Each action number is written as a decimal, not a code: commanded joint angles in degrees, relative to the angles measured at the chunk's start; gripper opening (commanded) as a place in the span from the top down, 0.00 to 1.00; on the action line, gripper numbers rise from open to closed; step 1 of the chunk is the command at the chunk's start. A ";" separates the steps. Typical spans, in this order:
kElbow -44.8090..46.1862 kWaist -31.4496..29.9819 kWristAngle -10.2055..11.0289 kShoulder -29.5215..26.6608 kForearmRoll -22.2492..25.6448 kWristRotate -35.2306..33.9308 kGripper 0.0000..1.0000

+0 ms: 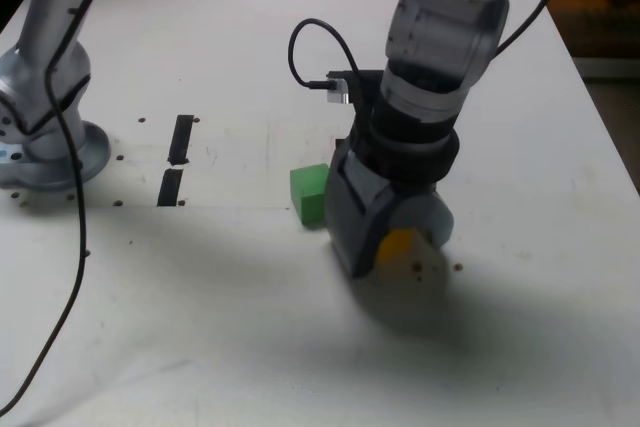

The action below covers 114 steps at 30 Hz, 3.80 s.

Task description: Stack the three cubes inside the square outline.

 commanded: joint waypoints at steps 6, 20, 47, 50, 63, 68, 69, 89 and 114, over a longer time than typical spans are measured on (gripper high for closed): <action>-0.63 -0.67 1.23 -0.92 0.81 -1.83 0.79; -12.20 -4.47 6.82 -8.51 18.48 -2.81 0.79; -2.50 5.56 10.55 -12.87 8.02 26.93 0.79; -1.62 5.63 11.15 -12.84 6.39 26.94 0.78; 3.28 7.03 12.02 -12.36 1.84 26.81 0.73; 4.68 7.99 12.17 -11.84 0.08 26.96 0.66; 4.81 8.11 12.23 -11.73 -0.12 26.99 0.65; 4.95 8.34 13.80 -9.79 -3.33 27.02 0.42; 5.39 8.17 14.14 -13.68 -1.03 25.12 0.15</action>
